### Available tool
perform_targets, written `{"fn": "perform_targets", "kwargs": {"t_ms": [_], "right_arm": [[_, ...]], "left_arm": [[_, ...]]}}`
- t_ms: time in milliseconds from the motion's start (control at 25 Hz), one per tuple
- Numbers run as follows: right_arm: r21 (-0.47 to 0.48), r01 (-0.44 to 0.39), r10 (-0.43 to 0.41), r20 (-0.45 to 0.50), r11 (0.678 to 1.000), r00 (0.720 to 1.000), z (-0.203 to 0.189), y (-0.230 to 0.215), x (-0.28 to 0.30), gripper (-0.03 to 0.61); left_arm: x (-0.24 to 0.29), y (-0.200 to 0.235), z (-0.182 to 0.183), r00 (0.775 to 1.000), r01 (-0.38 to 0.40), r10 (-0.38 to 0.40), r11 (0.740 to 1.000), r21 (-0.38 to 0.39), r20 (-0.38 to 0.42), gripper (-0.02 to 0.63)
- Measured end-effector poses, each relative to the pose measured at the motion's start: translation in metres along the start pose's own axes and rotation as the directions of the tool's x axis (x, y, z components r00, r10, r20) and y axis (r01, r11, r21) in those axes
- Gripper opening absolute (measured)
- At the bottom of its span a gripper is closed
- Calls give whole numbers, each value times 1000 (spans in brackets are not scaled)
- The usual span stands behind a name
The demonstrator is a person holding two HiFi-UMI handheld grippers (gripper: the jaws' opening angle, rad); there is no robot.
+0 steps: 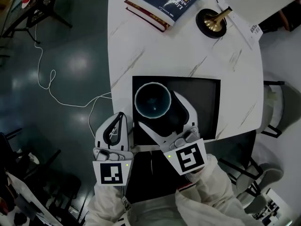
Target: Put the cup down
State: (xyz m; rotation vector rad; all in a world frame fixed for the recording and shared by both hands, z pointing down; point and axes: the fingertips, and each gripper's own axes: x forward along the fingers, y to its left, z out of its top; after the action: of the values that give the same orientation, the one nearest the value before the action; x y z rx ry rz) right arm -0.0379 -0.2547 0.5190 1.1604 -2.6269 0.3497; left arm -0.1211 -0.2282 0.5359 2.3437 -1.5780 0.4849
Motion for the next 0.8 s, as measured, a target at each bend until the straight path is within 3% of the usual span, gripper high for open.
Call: {"fn": "perform_targets", "kwargs": {"t_ms": [600,800], "right_arm": [[-29,54,-54,-2,998,999,2,18,-37,471],[-14,90,-89,44,996,995,15,26,-57,469]], "left_arm": [[-26,-21,8,998,64,-65,997,47,22,12],[-40,-31,17,994,92,-95,993,71,47,12]]}}
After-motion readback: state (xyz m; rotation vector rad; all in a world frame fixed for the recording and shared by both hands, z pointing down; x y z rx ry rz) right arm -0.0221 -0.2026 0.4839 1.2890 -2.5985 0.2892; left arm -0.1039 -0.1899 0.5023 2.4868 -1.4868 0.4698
